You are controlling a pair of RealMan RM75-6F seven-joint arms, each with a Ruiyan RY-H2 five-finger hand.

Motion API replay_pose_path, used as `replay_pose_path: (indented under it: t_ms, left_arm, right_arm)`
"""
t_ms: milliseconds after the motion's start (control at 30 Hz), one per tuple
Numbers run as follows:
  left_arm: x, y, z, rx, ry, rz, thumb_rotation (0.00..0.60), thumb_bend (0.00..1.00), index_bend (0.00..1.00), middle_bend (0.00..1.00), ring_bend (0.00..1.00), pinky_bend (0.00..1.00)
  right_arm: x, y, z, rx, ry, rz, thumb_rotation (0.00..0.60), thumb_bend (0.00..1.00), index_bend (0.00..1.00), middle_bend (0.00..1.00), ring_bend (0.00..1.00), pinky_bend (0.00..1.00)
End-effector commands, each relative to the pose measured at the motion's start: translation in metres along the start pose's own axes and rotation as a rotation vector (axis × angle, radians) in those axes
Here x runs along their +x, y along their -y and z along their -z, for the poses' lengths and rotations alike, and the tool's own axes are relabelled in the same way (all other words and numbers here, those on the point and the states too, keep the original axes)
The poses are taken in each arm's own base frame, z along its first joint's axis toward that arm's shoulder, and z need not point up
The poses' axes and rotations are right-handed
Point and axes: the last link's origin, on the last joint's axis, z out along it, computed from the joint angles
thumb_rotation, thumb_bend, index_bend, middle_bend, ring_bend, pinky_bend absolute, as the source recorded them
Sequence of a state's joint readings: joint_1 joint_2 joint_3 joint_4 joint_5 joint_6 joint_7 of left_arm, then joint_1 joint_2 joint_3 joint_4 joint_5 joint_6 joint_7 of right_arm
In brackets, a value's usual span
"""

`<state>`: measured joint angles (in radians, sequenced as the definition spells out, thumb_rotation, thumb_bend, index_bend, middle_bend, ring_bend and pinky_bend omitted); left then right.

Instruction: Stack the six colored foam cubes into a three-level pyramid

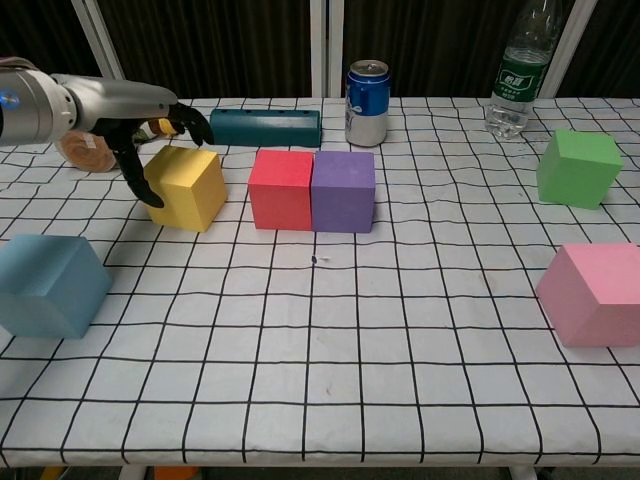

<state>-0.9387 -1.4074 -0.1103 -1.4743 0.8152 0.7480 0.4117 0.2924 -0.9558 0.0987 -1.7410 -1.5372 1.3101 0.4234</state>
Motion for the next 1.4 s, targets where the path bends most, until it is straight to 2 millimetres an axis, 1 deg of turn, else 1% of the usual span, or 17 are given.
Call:
replay_pose_path:
  t_ms: [33, 67, 133, 233, 433, 667, 1100, 1400]
  left_arm:
    - [-0.005, 0.002, -0.002, -0.003, 0.002, 0.018, 0.6, 0.0, 0.26, 0.21, 0.13, 0.06]
    - [-0.006, 0.002, -0.004, -0.004, -0.001, 0.029, 0.6, 0.0, 0.28, 0.23, 0.14, 0.06]
    - [-0.006, 0.004, -0.006, -0.003, -0.014, 0.021, 0.6, 0.0, 0.33, 0.3, 0.19, 0.06]
    - [-0.007, 0.005, -0.008, 0.001, -0.023, 0.027, 0.6, 0.0, 0.38, 0.38, 0.24, 0.06]
    - [-0.003, 0.002, -0.011, 0.024, -0.049, 0.093, 0.6, 0.0, 0.41, 0.43, 0.27, 0.07]
    - [0.004, -0.011, -0.011, 0.036, -0.053, 0.131, 0.6, 0.0, 0.41, 0.43, 0.27, 0.07]
    - [0.006, -0.028, -0.018, 0.049, -0.062, 0.093, 0.6, 0.0, 0.41, 0.43, 0.27, 0.07]
    - [0.002, -0.037, -0.021, 0.05, -0.051, 0.096, 0.6, 0.0, 0.41, 0.42, 0.27, 0.07]
  right_arm:
    - [0.0, 0.0, -0.001, 0.001, 0.001, -0.002, 0.6, 0.22, 0.0, 0.06, 0.0, 0.0]
    - [0.0, 0.0, -0.001, 0.002, 0.0, -0.001, 0.6, 0.22, 0.0, 0.06, 0.0, 0.0]
    - [0.0, 0.001, -0.001, 0.002, 0.002, 0.001, 0.6, 0.22, 0.0, 0.06, 0.0, 0.0]
    - [0.0, 0.001, -0.002, 0.0, 0.003, 0.004, 0.6, 0.22, 0.0, 0.06, 0.0, 0.0]
    - [0.0, 0.002, -0.002, 0.002, 0.003, 0.002, 0.6, 0.23, 0.0, 0.06, 0.0, 0.0]
    - [0.002, 0.002, -0.001, 0.003, -0.005, 0.003, 0.6, 0.23, 0.0, 0.06, 0.0, 0.0]
    - [0.003, 0.0, 0.002, -0.001, -0.009, 0.001, 0.6, 0.23, 0.0, 0.06, 0.0, 0.0]
    - [0.003, -0.003, 0.004, -0.008, -0.01, -0.001, 0.6, 0.23, 0.0, 0.06, 0.0, 0.0]
